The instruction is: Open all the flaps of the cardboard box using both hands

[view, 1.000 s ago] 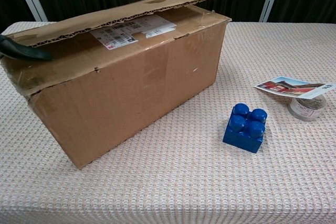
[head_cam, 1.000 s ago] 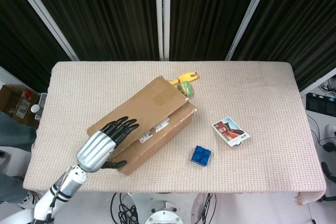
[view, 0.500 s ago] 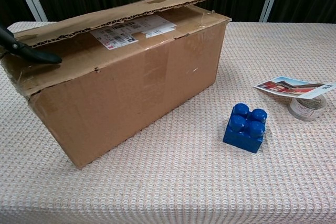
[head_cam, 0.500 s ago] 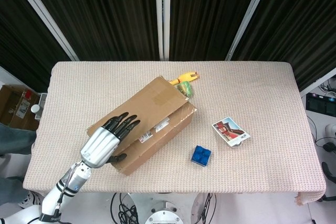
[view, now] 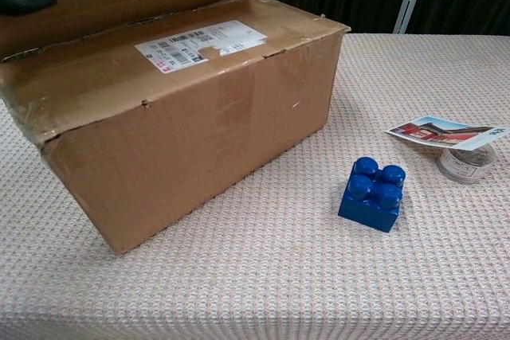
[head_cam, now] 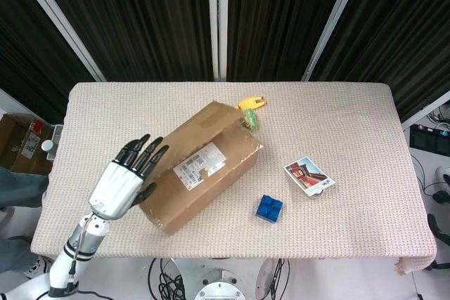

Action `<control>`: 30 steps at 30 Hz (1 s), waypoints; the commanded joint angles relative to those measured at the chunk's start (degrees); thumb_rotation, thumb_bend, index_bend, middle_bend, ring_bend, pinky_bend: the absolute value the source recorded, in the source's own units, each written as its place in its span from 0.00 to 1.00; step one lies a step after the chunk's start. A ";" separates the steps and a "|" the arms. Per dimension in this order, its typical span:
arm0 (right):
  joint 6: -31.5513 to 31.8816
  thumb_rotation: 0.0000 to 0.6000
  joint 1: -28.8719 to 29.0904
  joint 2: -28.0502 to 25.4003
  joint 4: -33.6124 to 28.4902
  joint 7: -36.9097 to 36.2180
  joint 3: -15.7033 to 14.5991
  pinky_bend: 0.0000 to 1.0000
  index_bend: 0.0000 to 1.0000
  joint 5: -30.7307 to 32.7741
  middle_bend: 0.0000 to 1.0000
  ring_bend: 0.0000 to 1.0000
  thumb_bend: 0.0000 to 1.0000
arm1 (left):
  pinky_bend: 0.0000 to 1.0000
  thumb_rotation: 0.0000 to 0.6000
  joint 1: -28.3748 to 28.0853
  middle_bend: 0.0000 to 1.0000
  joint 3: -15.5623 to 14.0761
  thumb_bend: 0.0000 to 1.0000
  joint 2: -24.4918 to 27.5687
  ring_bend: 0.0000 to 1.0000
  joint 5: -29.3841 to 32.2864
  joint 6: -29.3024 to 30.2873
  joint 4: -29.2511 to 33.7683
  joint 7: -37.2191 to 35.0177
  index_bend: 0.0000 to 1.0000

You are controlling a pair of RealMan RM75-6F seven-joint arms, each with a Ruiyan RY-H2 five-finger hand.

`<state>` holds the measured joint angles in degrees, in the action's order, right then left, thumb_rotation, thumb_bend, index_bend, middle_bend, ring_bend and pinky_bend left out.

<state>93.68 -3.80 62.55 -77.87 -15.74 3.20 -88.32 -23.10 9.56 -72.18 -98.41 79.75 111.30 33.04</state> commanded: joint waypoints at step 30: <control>0.14 1.00 1.10 -0.14 -1.89 2.29 -1.13 0.00 0.00 -3.37 0.00 0.00 0.32 | 0.20 1.00 -1.49 0.00 7.58 0.23 -3.98 0.05 11.64 4.54 -20.16 -0.32 0.00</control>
<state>93.42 -2.96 62.39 -79.71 -13.34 2.19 -90.90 -25.14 17.34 -76.55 -87.94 84.40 90.43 34.28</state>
